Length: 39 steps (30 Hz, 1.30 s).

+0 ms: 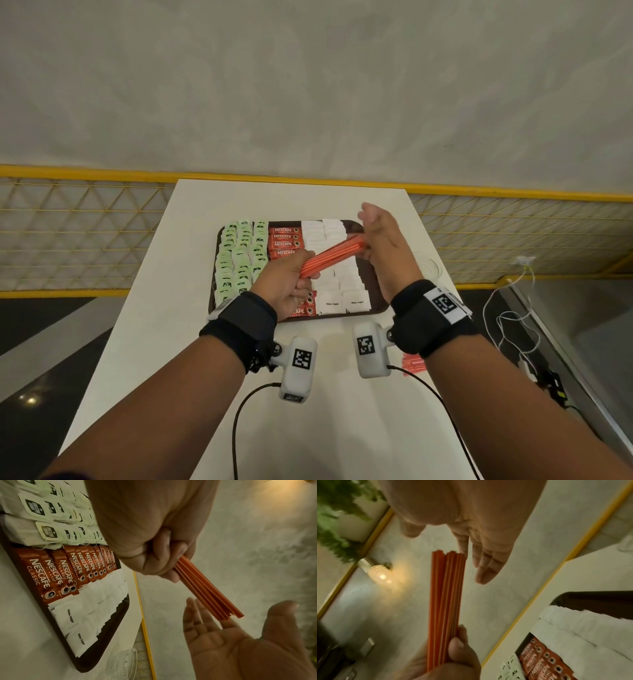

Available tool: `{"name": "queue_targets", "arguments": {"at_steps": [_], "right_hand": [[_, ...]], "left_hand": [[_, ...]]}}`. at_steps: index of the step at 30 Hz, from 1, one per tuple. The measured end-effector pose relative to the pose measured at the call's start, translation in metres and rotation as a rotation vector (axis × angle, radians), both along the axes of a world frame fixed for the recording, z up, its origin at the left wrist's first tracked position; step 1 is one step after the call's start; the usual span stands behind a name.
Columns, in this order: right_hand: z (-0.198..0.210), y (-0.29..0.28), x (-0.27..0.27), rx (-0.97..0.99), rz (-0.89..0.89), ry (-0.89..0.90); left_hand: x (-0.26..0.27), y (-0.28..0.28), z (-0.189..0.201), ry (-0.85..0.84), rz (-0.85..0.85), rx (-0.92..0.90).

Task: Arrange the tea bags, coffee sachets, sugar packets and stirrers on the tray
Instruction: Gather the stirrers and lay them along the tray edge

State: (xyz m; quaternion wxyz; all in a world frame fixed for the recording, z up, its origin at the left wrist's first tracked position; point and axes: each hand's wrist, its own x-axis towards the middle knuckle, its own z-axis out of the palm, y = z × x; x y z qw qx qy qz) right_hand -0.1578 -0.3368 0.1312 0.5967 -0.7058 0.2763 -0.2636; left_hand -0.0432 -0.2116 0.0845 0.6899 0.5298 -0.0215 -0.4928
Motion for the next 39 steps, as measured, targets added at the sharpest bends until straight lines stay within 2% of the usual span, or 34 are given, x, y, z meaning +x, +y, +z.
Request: {"name": "queue_targets", "arguments": {"at_steps": [2,5,8,10,12,15,18,22,24,31,39], "right_hand": [[-0.008,-0.007,-0.003,0.138,0.077,0.046],[-0.022,-0.009,-0.003,0.238,0.263,0.063],[-0.029,-0.016,0.006,0.282,0.189,-0.032],[-0.029,-0.027,0.011,0.279,0.128,-0.017],[-0.029,-0.042,0.013,0.235,0.147,0.044],[-0.033,-0.072,0.014,0.150,0.163,0.159],[-0.052,-0.109,0.019,0.023,0.088,0.381],[-0.086,-0.141,0.026,-0.222,0.059,0.775],[-0.104,-0.148,0.030,-0.271,0.091,0.896],[-0.148,-0.154,0.044,-0.360,0.193,1.135],[-0.163,-0.153,0.054,-0.471,0.239,1.243]], "left_hand": [[0.002,-0.007,-0.001,-0.022,0.014,-0.028],[-0.004,-0.022,-0.003,-0.070,-0.028,-0.053],[-0.012,-0.041,-0.007,-0.124,-0.101,-0.052],[-0.014,-0.053,-0.010,-0.154,-0.135,-0.011],[-0.014,-0.063,-0.016,-0.223,-0.179,0.045],[-0.012,-0.071,-0.033,-0.437,-0.243,0.230],[-0.005,-0.067,-0.060,-0.646,-0.285,0.410],[0.000,-0.049,-0.100,-1.188,-0.551,0.650],[-0.001,-0.042,-0.116,-1.317,-0.608,0.682],[-0.011,-0.032,-0.130,-1.396,-0.654,0.784],[-0.011,-0.029,-0.130,-1.316,-0.651,0.783]]}}
